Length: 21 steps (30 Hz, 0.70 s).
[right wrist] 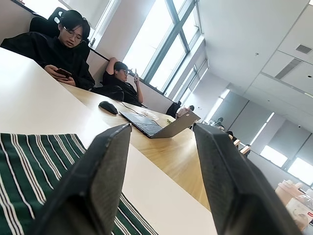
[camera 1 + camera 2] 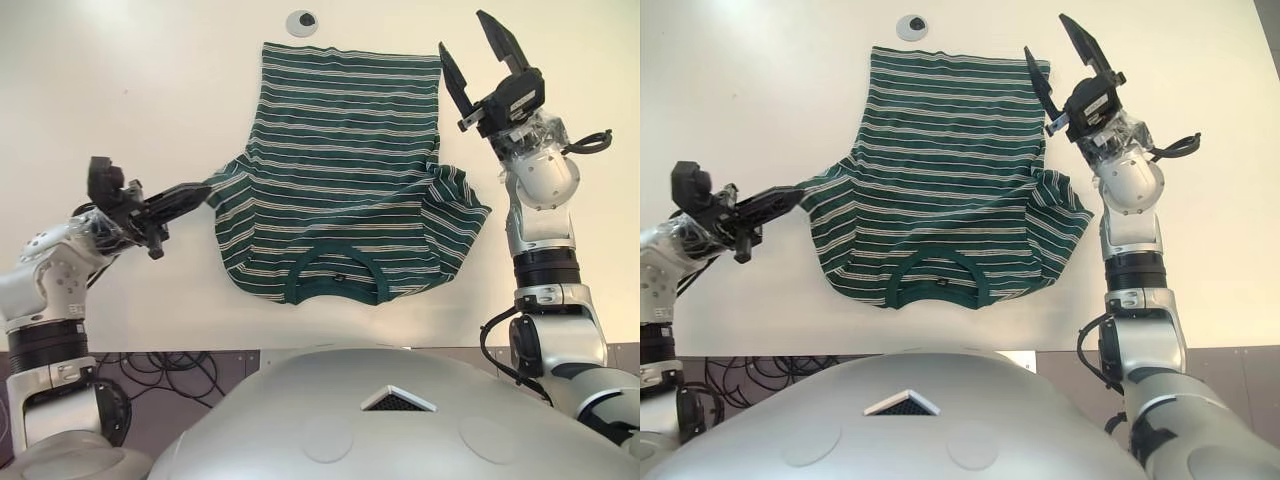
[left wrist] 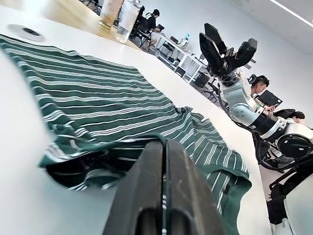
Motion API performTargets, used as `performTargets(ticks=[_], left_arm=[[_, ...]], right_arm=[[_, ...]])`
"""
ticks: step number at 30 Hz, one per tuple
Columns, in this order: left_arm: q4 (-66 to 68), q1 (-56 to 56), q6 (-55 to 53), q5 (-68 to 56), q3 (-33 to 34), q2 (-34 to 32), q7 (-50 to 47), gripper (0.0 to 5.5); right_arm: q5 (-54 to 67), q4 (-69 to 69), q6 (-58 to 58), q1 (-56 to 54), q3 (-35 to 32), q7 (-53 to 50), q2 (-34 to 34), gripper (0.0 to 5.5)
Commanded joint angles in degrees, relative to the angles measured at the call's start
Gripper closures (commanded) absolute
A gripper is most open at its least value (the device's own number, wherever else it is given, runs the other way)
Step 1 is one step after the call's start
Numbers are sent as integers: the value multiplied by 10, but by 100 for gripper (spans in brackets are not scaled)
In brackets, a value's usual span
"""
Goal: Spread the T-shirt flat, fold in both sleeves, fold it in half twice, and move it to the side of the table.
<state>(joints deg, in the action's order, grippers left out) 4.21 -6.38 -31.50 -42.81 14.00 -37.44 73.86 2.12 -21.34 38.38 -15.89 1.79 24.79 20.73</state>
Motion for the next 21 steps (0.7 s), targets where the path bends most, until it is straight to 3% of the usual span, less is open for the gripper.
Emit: performTargets(ticks=[1,7,13,18,21], left_arm=[[-45,21,-18,1,-34,44,-53,548],[-70,50,-21,20,-98,108,-110,548],[1,77,19,106,-172,137,-141,548],[-9,66,27,103,-182,143,-126,474],[-17,58,28,98,-182,151,-131,425]], right_arm=[[9,8,-7,-1,-8,4,3,316],[21,11,-15,1,-19,8,9,316],[36,10,-23,14,-35,21,25,316],[135,84,-128,87,-74,90,68,316],[205,177,-263,165,-104,123,118,316]])
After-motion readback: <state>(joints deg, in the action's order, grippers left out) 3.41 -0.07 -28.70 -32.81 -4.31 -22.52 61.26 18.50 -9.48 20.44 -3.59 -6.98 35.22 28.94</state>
